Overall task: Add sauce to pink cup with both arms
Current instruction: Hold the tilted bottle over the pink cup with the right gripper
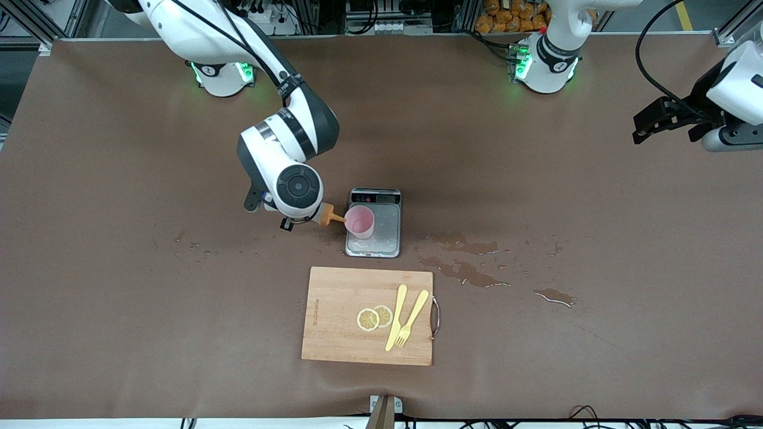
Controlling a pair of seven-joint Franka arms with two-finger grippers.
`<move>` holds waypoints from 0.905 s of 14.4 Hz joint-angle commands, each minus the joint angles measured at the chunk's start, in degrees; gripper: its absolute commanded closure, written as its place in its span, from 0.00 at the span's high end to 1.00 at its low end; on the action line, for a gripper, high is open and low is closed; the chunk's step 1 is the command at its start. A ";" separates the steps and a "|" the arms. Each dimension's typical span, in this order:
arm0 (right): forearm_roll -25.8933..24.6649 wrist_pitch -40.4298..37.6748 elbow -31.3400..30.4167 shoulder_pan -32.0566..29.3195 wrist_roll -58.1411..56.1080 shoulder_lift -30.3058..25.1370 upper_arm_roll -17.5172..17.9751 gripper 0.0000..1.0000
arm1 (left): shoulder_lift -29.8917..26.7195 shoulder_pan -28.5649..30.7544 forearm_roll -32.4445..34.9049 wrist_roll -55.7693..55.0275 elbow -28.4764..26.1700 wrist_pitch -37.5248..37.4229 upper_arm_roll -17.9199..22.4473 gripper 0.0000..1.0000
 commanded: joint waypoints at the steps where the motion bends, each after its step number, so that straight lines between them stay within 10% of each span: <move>1: -2.08 -3.51 3.69 1.05 1.46 2.08 -0.56 0.47 | 0.03 0.41 -0.06 0.47 0.87 -0.48 0.14 1.00; 13: -3.49 -7.30 7.66 1.66 1.72 4.45 -0.47 0.33 | 0.21 0.41 -0.15 0.47 0.61 -0.48 0.66 1.00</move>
